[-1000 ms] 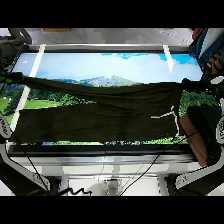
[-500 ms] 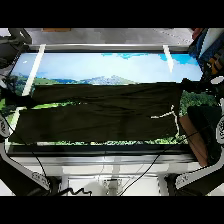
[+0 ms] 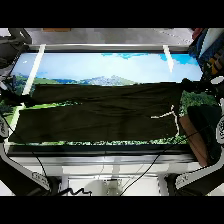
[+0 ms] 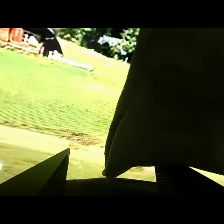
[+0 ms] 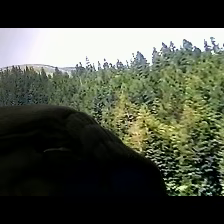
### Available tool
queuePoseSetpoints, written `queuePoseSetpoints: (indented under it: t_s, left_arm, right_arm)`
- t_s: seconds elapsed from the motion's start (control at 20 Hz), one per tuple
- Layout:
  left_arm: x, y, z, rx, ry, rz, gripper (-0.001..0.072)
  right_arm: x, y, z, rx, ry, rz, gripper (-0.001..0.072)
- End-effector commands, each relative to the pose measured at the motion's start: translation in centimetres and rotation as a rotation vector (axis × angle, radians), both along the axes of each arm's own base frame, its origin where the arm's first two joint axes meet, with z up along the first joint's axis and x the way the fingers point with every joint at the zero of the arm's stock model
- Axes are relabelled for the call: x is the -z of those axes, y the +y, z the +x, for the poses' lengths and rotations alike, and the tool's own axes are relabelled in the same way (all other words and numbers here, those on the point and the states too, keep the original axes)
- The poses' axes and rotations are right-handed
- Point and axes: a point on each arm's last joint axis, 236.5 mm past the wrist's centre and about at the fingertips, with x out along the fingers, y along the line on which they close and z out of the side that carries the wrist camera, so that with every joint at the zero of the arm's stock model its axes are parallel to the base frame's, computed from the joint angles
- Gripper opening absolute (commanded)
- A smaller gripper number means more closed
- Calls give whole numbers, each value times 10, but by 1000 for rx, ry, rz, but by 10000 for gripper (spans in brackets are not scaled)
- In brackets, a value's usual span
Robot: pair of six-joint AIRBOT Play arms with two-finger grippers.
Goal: Fold the clothes and pants, and hang the long-sleeved shirts on hangers.
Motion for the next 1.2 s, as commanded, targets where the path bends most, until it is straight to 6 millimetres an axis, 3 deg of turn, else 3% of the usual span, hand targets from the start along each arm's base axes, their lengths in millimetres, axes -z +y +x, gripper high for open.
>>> queuePoseSetpoints:
  t_s: [0.0,0.15,0.3,0.4,0.65,0.75,0.95,1.15]
  left_arm:
    - [-1,6,-11,-162,5,-55,581]
    - [1,1,-21,-267,2,-191,579]
    - [-6,-17,-7,-363,-88,-419,489]
    - [-3,-23,-1,-432,-105,-496,485]
    - [18,-30,21,-475,-136,-495,477]
    - [21,-30,28,-495,-154,-485,424]
    - [13,-29,28,-512,-169,-509,429]
    - [-1,-40,42,-537,-225,-610,429]
  right_arm:
    - [0,1,0,-2,0,1,23]
    - [0,1,0,-3,1,0,24]
    - [0,0,-1,-4,3,-6,24]
    - [1,0,-1,-5,4,-7,23]
    - [1,0,-1,-5,4,-7,23]
    - [1,0,-1,-5,4,-7,24]
    - [1,0,-1,-7,6,-6,24]
    - [1,0,-1,-6,6,-6,23]
